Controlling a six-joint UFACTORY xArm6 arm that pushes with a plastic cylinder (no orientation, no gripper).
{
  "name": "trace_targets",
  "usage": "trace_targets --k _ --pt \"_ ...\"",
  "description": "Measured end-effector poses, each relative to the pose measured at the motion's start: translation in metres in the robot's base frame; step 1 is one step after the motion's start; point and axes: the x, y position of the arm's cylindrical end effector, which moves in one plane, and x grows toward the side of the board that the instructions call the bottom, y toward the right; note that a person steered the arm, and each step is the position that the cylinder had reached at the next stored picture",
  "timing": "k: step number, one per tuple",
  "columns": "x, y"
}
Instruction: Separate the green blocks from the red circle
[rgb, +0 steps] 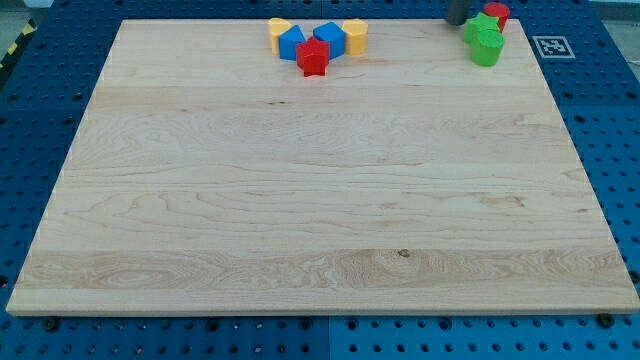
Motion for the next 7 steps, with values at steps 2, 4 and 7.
trace_targets --k 2,4,7 --pt "0.0 0.031" --pt "0.0 0.025" --pt "0.019 0.003"
